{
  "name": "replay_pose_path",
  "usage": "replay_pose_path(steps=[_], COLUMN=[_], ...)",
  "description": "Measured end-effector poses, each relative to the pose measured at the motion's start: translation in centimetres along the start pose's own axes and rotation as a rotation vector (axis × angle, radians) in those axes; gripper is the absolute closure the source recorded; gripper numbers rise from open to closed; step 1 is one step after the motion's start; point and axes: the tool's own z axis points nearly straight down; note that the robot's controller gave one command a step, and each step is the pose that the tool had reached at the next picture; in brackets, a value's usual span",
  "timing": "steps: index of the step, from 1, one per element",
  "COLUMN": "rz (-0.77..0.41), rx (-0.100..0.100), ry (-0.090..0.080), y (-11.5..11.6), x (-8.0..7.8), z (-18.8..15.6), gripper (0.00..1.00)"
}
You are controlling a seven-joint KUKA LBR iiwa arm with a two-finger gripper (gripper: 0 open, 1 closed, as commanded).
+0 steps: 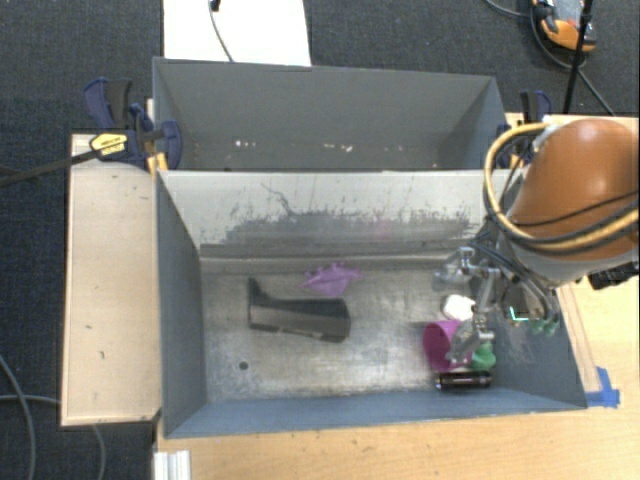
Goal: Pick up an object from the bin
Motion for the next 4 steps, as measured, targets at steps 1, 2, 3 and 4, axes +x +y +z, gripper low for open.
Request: replay_pose_path(steps=[1, 2, 3, 4], rz=[-0.001, 0.048, -0.068, -0.210], rx=[0.001, 0.000, 0.001, -0.001], ry=[-0.008, -0.016, -0.012, -0.001], y=[0.0, -1.9, -1.4, -2.9], x=[-0.1, -0.9, -3.7, -2.8], z=[-0.4, 4.8, 11.0, 12.0], gripper=[0.00, 0.00, 0.00, 0.00])
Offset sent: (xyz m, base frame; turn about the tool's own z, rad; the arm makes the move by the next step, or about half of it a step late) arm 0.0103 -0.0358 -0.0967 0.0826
